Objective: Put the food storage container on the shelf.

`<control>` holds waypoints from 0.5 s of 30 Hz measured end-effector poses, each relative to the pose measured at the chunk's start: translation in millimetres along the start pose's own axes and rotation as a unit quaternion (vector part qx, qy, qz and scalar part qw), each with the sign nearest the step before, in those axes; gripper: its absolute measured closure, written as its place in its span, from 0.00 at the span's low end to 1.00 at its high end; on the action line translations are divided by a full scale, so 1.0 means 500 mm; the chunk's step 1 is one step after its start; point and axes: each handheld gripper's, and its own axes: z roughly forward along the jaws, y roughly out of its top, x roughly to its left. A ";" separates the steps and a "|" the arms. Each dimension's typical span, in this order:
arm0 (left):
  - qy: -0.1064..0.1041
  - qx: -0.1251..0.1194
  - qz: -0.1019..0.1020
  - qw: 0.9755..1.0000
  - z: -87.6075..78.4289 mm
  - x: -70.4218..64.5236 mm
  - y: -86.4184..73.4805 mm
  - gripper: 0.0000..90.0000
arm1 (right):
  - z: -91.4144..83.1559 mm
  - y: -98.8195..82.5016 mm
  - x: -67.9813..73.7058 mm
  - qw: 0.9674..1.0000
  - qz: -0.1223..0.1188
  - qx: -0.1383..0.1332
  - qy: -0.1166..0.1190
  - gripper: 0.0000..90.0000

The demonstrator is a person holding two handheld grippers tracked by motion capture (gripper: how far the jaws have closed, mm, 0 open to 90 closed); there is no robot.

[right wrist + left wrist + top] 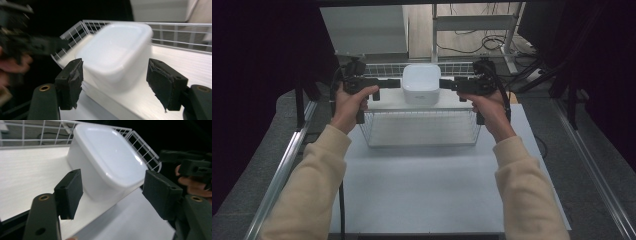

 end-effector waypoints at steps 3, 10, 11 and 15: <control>0.017 -0.003 0.040 0.999 -0.026 -0.020 -0.034 0.34 | -0.037 -0.032 0.011 0.999 -0.034 -0.001 -0.009 0.32; 0.043 -0.005 0.096 0.994 -0.081 -0.050 -0.139 0.33 | -0.108 -0.117 0.043 0.997 -0.078 -0.015 -0.018 0.30; 0.046 -0.004 0.103 0.994 -0.089 -0.053 -0.156 0.33 | -0.117 -0.132 0.047 0.996 -0.084 -0.017 -0.020 0.30; 0.059 -0.003 0.121 0.991 -0.116 -0.056 -0.225 0.32 | -0.144 -0.203 0.056 0.995 -0.096 -0.023 -0.021 0.30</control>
